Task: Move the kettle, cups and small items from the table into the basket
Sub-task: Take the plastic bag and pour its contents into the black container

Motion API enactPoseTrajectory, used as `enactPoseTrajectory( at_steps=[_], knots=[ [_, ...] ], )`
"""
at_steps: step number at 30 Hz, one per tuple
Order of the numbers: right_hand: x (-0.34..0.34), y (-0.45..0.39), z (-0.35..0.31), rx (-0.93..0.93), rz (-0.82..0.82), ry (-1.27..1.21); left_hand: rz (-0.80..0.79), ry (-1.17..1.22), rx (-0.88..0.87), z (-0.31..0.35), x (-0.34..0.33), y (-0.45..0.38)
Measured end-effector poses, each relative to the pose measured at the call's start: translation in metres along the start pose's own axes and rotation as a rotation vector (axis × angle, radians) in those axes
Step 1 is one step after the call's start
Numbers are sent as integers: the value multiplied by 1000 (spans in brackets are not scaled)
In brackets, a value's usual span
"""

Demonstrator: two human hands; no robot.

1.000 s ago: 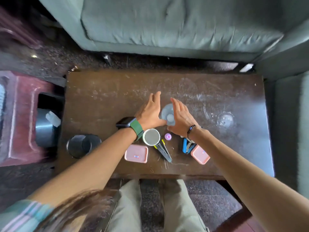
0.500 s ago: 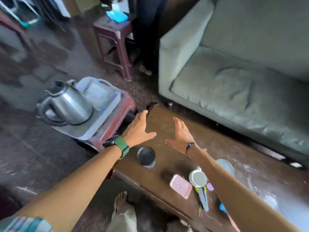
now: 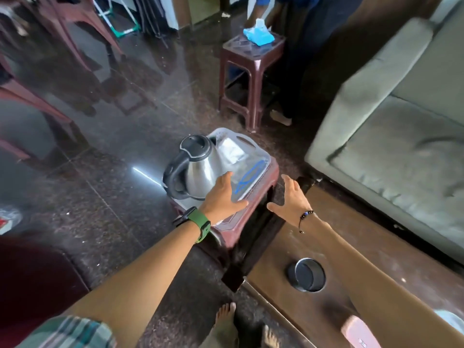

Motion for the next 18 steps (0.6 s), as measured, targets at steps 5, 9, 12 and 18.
enactPoseTrajectory(
  at_steps=[5,9,12,18],
  knots=[
    [-25,-50,-11,16,-58,54,17,18,44,-22,-7,-32],
    [-45,-85,-11,58,-97,95,23,28,36,-26,-28,-62],
    [-68,-116,-1,67,-134,130,42,23,21,-35,-51,-93],
    [-96,-166,7,151,-57,244,146,-58,-77,-67,-87,-138]
  ],
)
Point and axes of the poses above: each hand's wrist, its own y-axis away from the middle knuckle, its own x-axis out of the back of the hand, z = x × y, the point moved 9 cm from there along -y, towards the middle knuckle, and after that the axes turned 8 degrees about z, right-handed, at the moved point
